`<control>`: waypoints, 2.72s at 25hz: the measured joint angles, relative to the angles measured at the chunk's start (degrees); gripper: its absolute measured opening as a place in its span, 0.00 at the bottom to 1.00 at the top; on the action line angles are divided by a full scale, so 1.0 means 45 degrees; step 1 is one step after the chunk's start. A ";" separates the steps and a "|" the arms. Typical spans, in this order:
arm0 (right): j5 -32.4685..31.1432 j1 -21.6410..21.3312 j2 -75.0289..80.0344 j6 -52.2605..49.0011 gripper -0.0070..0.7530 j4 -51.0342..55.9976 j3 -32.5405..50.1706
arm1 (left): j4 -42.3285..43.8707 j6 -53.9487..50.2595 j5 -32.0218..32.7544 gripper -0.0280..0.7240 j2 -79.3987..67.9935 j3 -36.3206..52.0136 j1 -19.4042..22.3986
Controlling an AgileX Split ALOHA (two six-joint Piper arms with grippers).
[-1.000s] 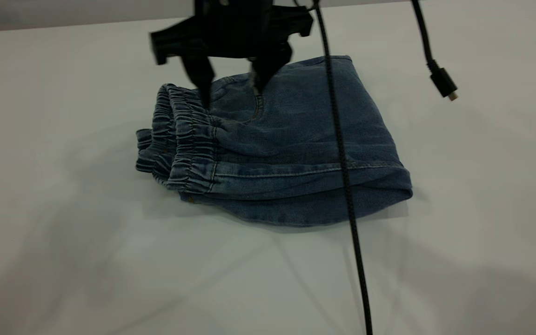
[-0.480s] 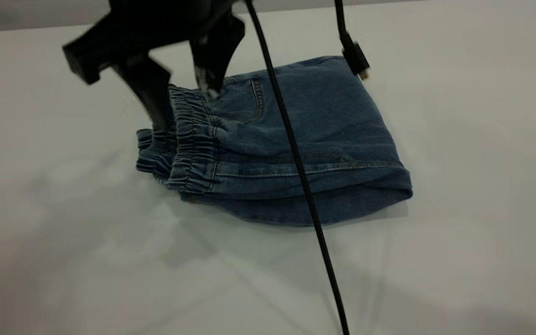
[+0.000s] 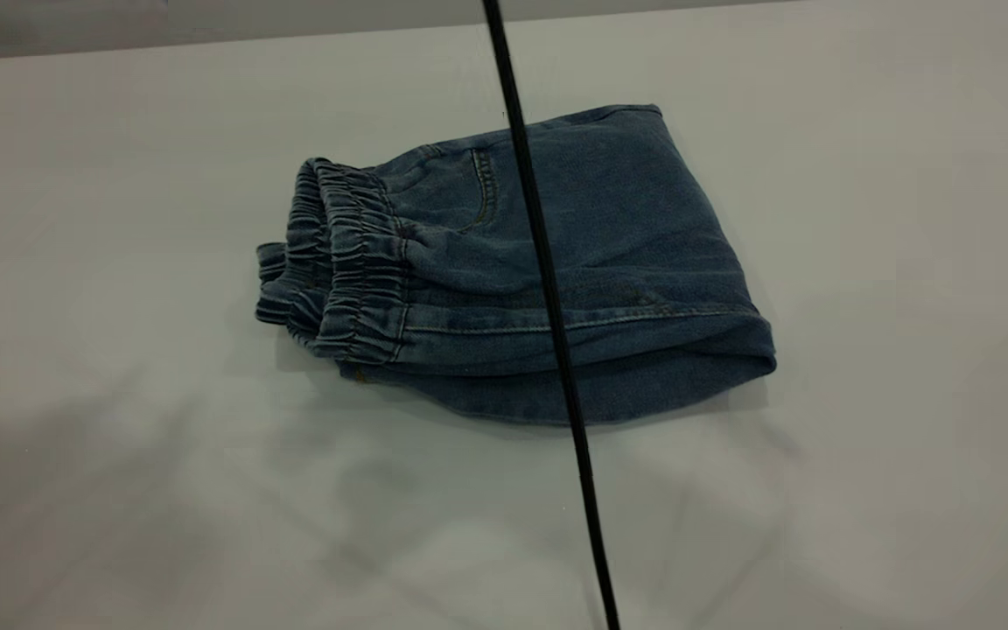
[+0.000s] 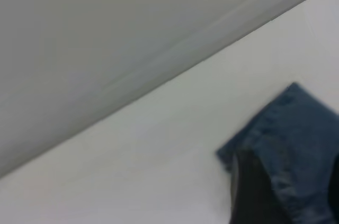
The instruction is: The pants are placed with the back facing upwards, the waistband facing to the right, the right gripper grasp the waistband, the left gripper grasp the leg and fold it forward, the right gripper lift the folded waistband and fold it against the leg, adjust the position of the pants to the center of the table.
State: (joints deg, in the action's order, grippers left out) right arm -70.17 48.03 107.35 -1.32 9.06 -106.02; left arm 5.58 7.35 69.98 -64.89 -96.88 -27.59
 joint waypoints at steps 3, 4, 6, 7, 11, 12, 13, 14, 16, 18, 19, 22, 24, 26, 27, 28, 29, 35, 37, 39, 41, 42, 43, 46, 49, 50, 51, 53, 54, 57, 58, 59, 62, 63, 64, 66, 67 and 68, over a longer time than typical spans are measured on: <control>-0.0010 0.0000 -0.1330 0.0093 0.45 0.0655 0.0000 | -0.0715 -0.0057 0.0006 0.45 0.0720 0.0534 0.0000; -0.0010 0.0000 -0.1812 0.0093 0.45 0.0728 0.0000 | -0.0937 -0.0057 0.0006 0.44 0.1003 0.0789 0.0000; -0.0010 0.0000 -0.2694 0.0093 0.45 0.0745 0.0000 | -0.1135 -0.0057 0.0022 0.44 0.1553 0.1319 0.0000; -0.0010 0.0000 -0.3177 0.0037 0.45 0.0788 0.0000 | -0.1162 -0.0057 0.0006 0.44 0.1871 0.1635 0.0000; -0.0010 0.0000 -0.5131 -0.0238 0.45 0.1139 0.0000 | -0.1240 -0.0046 0.0006 0.44 0.3327 0.3014 0.0000; -0.0010 0.0000 -0.5650 -0.0238 0.45 0.1153 0.0000 | -0.1240 -0.0046 0.0006 0.44 0.3760 0.3404 0.0000; -0.0013 0.0000 -0.6161 -0.0238 0.45 0.1169 0.0000 | -0.1240 -0.0058 0.0019 0.44 0.4135 0.3727 0.0000; -0.0025 0.0000 -0.6579 -0.0238 0.45 0.1169 0.0000 | -0.1240 -0.0088 0.0008 0.44 0.4585 0.4101 0.0000; -0.0024 0.0000 -0.7552 -0.0238 0.45 0.1158 0.0000 | -0.1240 -0.0248 0.0008 0.44 0.5413 0.4821 0.0000; -0.0024 0.0000 -0.8377 -0.0279 0.45 0.1158 0.0045 | -0.1240 -0.0570 0.0008 0.44 0.6317 0.5437 0.0000; -0.0012 0.0000 -0.8737 -0.0289 0.45 0.1158 0.0128 | -0.1240 -0.0704 0.0008 0.44 0.6768 0.5757 0.0000; -0.0012 0.0000 -0.9905 -0.0333 0.45 0.1158 0.0839 | -0.1240 -0.0834 0.0008 0.44 0.7968 0.6689 0.0000; -0.0012 0.0000 -1.0835 -0.0333 0.45 0.0941 0.1696 | -0.1240 -0.0834 0.0008 0.44 0.8682 0.7295 0.0000; 0.0002 0.0000 -1.1600 -0.0333 0.45 0.0683 0.2639 | -0.1240 -0.0995 0.0008 0.44 0.9388 0.7953 0.0000; 0.0001 0.0000 -1.2161 -0.0336 0.45 0.0564 0.3282 | -0.1240 -0.1140 0.0008 0.44 0.9657 0.8220 0.0000; 0.0004 0.0000 -1.2575 -0.0336 0.45 0.0530 0.3766 | -0.1240 -0.1182 0.0008 0.44 0.9965 0.8549 0.0000; 0.0004 0.0000 -1.3080 -0.0396 0.45 0.0465 0.4359 | -0.1240 -0.1182 0.0008 0.44 1.0258 0.8887 0.0000; 0.0045 0.0000 -1.6102 -0.0618 0.45 -0.0337 0.8060 | -0.1240 -0.1182 -0.0155 0.44 1.1471 1.0849 0.0000; 0.0073 0.0000 -1.7023 -0.0618 0.45 -0.0712 0.9461 | -0.1475 -0.1182 -0.0436 0.44 1.1627 1.1538 0.0000; 0.0358 0.0000 -1.7903 -0.0618 0.45 -0.1001 1.0754 | -0.1775 -0.1182 -0.0646 0.44 1.1653 1.2117 0.0000; 0.1156 0.0000 -1.8785 -0.0618 0.45 -0.1241 1.2117 | -0.1981 -0.1142 -0.0715 0.44 1.1653 1.2621 0.0000; 0.1422 0.0000 -1.9126 -0.0618 0.45 -0.1287 1.2666 | -0.1994 -0.1101 -0.0762 0.44 1.1653 1.2789 0.0000; 0.1719 0.0000 -1.9503 -0.0618 0.45 -0.1325 1.3303 | -0.1952 -0.1101 -0.0815 0.44 1.1653 1.2984 0.0000; 0.2036 0.0000 -2.0376 -0.0618 0.45 -0.1378 1.4934 | -0.1907 -0.1076 -0.0839 0.44 1.1653 1.3518 0.0000; 0.1995 0.0000 -2.0933 -0.0618 0.45 -0.1378 1.6240 | -0.1945 -0.1076 -0.0839 0.44 1.1653 1.3954 0.0000; 0.1995 0.0000 -2.1018 -0.0618 0.45 -0.1378 1.6538 | -0.1945 -0.1076 -0.0852 0.44 1.1653 1.4089 0.0000; 0.2009 0.0000 -2.1050 -0.0622 0.45 -0.1378 1.6886 | -0.1945 -0.1076 -0.0852 0.44 1.1653 1.4217 0.0000; 0.2026 0.0000 -2.1050 -0.0622 0.45 -0.1383 1.7144 | -0.1945 -0.1076 -0.0927 0.44 1.1653 1.4438 0.0000; 0.2077 0.0000 -2.1050 -0.0633 0.45 -0.1383 1.7142 | -0.1931 -0.1076 -0.0993 0.44 1.1653 1.4549 0.0000; 0.2118 0.0000 -2.1050 -0.0633 0.45 -0.1383 1.7142 | -0.1921 -0.1062 -0.1597 0.44 1.1653 1.4931 0.0000; 0.2118 0.0000 -2.1050 -0.0633 0.45 -0.1383 1.7142 | -0.1921 -0.1047 -0.1734 0.44 1.1653 1.5094 0.0000; 0.2103 0.0000 -2.1050 -0.0633 0.45 -0.1383 1.7142 | -0.1921 -0.1047 -0.1744 0.44 1.1641 1.5142 0.0000; 0.2094 0.0000 -2.1050 -0.0633 0.45 -0.1383 1.7142 | -0.1893 -0.1047 -0.1886 0.44 1.1641 1.5129 0.0000; 0.2094 0.0000 -2.1050 -0.0633 0.45 -0.1383 1.7142 | -0.1893 -0.1047 -0.1872 0.44 1.1641 1.5129 0.0000; 0.2094 0.0000 -2.1050 -0.0633 0.45 -0.1383 1.7142 | -0.1905 -0.1047 -0.1859 0.44 1.1641 1.5129 0.0000; 0.2094 0.0000 -2.1050 -0.0633 0.45 -0.1383 1.7131 | -0.1905 -0.1059 -0.1860 0.44 1.1641 1.5114 0.0000; 0.2088 0.0000 -2.1050 -0.0633 0.45 -0.1383 1.7131 | -0.1905 -0.1059 -0.1846 0.44 1.1641 1.5114 0.0000; 0.2088 0.0000 -2.1050 -0.0633 0.45 -0.1383 1.7131 | -0.1905 -0.1041 -0.1836 0.44 1.1641 1.5114 0.0000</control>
State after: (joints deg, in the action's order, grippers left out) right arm -60.77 48.03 12.63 -4.17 2.84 -28.93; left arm -3.00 2.66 61.72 -12.50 -28.87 -27.59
